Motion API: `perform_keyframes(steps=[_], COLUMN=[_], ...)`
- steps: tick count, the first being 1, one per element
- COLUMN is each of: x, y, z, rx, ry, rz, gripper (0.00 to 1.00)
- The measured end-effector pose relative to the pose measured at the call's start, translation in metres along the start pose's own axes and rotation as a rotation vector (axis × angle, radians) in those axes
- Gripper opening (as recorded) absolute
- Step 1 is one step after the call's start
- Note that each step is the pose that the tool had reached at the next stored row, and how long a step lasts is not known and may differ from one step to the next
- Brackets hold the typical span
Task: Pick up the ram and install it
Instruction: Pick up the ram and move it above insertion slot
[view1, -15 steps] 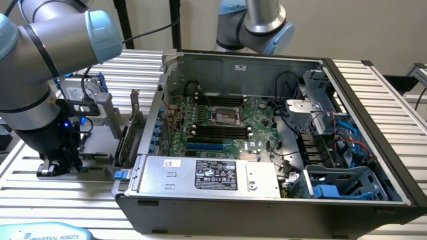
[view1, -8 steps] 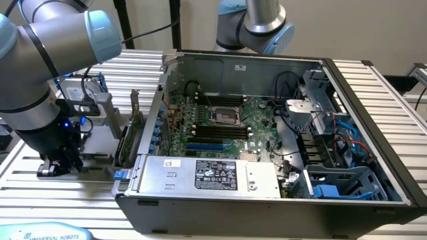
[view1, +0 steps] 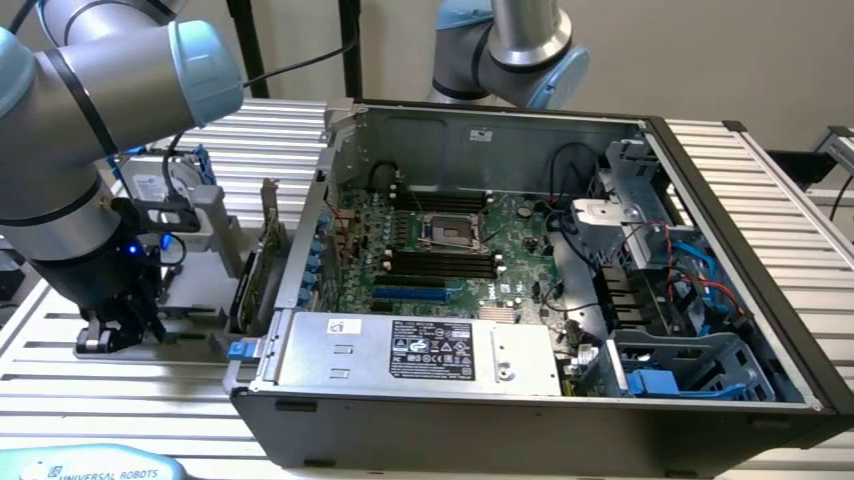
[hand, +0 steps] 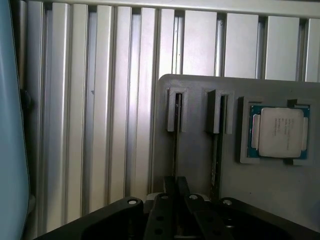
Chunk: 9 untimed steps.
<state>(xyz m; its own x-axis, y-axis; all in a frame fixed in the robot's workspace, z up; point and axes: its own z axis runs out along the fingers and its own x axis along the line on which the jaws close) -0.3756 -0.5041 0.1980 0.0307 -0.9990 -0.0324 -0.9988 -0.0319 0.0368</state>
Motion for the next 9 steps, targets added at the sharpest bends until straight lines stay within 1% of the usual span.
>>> perform_keyframes(steps=[9], x=[0.0001], y=[0.0], z=[0.0], rx=[0.0], ry=[0.0], rz=[0.0], gripper=[0.14])
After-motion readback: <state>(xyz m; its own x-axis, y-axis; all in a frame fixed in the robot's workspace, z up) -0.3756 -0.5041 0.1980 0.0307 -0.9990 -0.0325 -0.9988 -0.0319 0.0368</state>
